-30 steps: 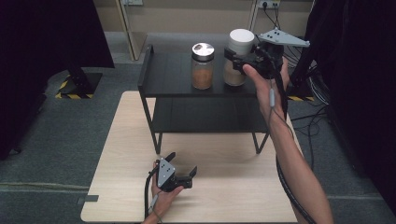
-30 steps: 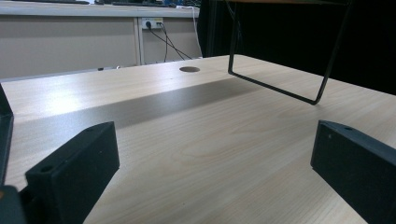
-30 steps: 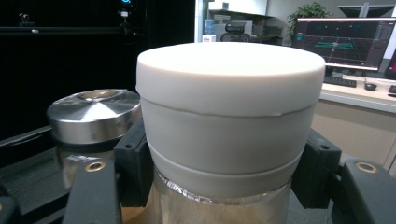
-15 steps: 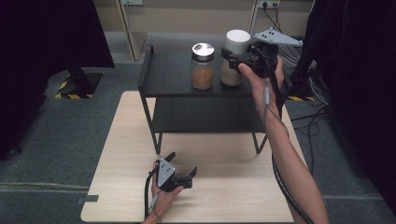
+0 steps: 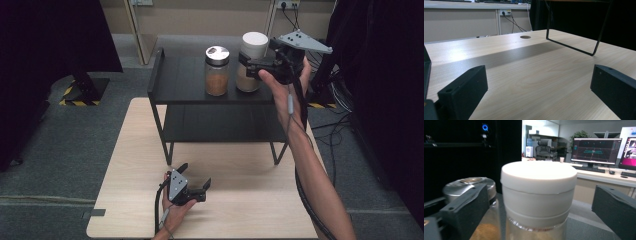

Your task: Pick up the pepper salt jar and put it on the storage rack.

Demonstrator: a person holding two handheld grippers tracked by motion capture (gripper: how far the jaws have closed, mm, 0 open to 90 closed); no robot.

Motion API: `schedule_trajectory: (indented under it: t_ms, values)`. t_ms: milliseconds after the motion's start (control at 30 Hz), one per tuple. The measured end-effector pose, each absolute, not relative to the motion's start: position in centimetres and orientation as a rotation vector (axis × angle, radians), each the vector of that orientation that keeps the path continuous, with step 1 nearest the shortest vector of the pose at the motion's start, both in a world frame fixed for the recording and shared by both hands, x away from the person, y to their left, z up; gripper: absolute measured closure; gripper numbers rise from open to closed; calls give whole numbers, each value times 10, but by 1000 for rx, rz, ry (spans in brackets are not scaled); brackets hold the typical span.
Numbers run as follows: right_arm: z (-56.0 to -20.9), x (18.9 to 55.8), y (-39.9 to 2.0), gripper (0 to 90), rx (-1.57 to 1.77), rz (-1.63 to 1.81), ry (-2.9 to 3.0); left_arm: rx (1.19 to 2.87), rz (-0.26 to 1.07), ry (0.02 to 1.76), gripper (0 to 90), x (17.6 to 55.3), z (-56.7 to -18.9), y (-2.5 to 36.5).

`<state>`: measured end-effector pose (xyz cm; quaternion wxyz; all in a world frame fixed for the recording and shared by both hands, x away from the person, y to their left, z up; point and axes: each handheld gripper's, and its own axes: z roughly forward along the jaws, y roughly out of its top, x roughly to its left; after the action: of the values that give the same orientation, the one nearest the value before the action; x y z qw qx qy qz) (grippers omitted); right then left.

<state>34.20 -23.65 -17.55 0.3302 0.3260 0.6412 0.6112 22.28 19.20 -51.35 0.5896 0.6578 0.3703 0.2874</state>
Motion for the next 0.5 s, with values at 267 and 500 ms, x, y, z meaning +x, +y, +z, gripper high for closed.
schedule_trajectory:
  t_ms: [267,500]
  values:
    - [-187,322,-249,4,803,1648,1653,1532,671,861,4,223,-514,192]
    - [-203,303,-262,4,766,1669,1646,1532,670,861,4,223,-514,192]
